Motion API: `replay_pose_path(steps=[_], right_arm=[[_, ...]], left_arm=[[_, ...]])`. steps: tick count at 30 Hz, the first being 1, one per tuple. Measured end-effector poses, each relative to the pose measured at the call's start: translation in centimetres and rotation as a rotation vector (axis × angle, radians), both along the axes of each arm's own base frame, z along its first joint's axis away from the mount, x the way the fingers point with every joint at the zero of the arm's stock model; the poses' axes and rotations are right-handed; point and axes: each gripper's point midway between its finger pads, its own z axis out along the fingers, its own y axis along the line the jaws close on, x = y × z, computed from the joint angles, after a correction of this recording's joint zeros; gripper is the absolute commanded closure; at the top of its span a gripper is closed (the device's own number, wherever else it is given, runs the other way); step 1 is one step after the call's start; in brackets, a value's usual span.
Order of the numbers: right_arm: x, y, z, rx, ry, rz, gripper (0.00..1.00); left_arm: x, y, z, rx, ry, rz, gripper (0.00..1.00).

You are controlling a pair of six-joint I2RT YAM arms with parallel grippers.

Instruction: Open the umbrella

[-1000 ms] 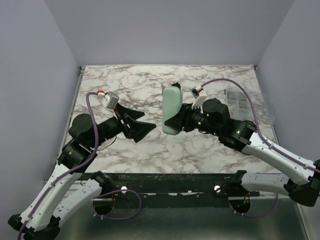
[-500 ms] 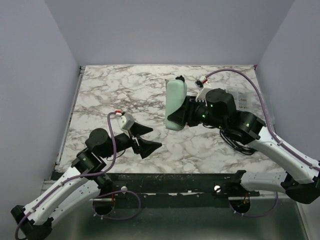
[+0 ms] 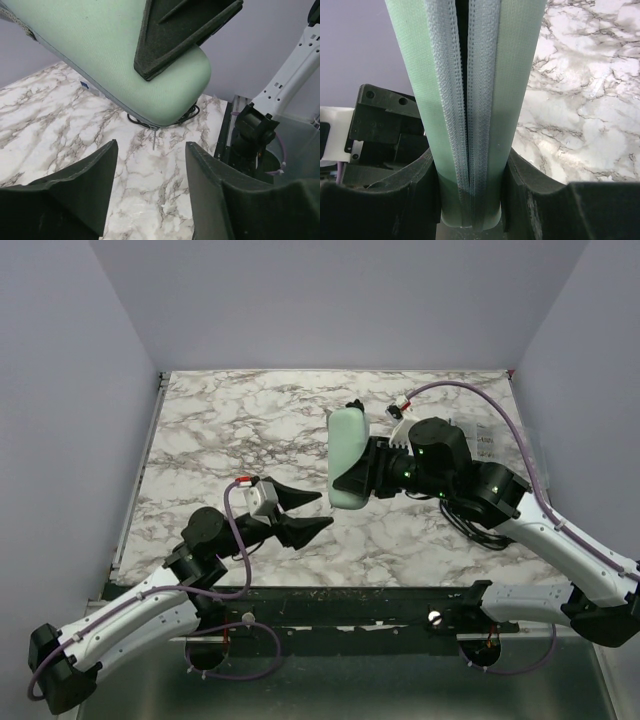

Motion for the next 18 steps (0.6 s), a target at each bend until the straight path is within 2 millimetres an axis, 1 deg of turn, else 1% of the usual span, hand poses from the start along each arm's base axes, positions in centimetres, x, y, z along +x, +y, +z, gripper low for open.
replay_pose_path(steps=[3, 5, 6, 8, 10, 17, 18], right_arm=[[-0.4, 0.2, 0.0, 0.010, 0.012, 0.017, 0.99], [-0.5, 0.3, 0.2, 0.018, 0.017, 0.025, 0.99], [-0.5, 0.4, 0.2, 0.021, 0.017, 0.028, 0.99], [-0.6, 0.4, 0.3, 0.024, 0.019, 0.031, 0.99], [-0.7, 0.5, 0.3, 0.025, 0.021, 0.035, 0.99], [-0.7, 0.6, 0.4, 0.031, 0.020, 0.040, 0.99], [-0.7, 0.6, 0.4, 0.031, 0.020, 0.040, 0.99]], left_arm=[[0.4, -0.4, 0.0, 0.002, -0.018, 0.002, 0.51], [0.6, -0.8, -0.3, 0.010, -0.019, 0.000, 0.51], [0.7, -0.9, -0.6, 0.018, -0.016, -0.002, 0.53], [0.8, -1.2, -0.9, 0.029, -0.012, -0.003, 0.60], [0.8, -1.3, -0.9, 0.030, -0.016, -0.004, 0.64], [0.6, -1.5, -0.3, 0.009, -0.035, -0.014, 0.65], [0.6, -1.5, -0.2, 0.006, -0.037, -0.016, 0.67]])
